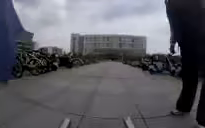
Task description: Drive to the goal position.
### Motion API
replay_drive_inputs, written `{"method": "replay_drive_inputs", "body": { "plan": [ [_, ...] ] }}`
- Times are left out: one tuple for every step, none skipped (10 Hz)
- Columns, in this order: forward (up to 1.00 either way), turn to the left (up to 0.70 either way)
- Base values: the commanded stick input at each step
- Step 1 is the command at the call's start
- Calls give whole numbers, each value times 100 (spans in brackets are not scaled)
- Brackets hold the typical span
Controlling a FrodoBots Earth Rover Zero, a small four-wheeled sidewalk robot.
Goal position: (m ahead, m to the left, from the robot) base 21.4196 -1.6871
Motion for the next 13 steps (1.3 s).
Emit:
{"method": "replay_drive_inputs", "body": {
  "plan": [
    [0,0],
    [0,0],
    [0,0],
    [0,0],
    [0,0],
    [0,0],
    [23,-1],
    [100,-22],
    [100,-40],
    [100,-40],
    [100,-40],
    [100,-40],
    [100,-40]
  ]
}}
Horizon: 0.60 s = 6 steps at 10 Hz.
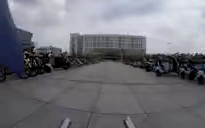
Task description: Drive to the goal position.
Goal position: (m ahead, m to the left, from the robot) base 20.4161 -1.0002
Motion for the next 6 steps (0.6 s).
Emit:
{"method": "replay_drive_inputs", "body": {
  "plan": [
    [100,-40],
    [100,-38],
    [100,-23],
    [100,0],
    [100,0],
    [100,0]
  ]
}}
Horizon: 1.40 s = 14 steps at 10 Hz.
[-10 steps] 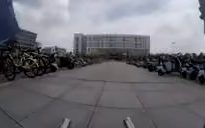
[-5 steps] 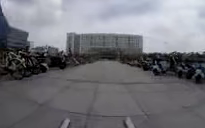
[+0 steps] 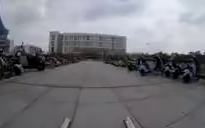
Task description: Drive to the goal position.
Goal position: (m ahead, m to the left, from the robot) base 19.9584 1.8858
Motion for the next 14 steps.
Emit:
{"method": "replay_drive_inputs", "body": {
  "plan": [
    [100,0],
    [100,0],
    [100,0],
    [100,0],
    [100,15],
    [100,30],
    [100,16],
    [100,0],
    [100,0],
    [100,0],
    [100,0],
    [100,0],
    [100,0],
    [100,-1]
  ]
}}
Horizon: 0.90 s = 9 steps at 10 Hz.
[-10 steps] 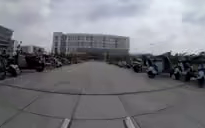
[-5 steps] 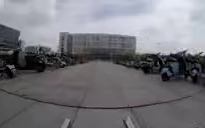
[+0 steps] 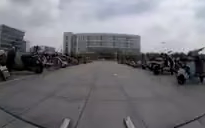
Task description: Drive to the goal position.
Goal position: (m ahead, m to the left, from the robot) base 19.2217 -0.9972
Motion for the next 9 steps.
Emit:
{"method": "replay_drive_inputs", "body": {
  "plan": [
    [100,-13],
    [100,-34],
    [100,-10],
    [100,0],
    [100,0],
    [100,0],
    [100,0],
    [100,0],
    [100,0]
  ]
}}
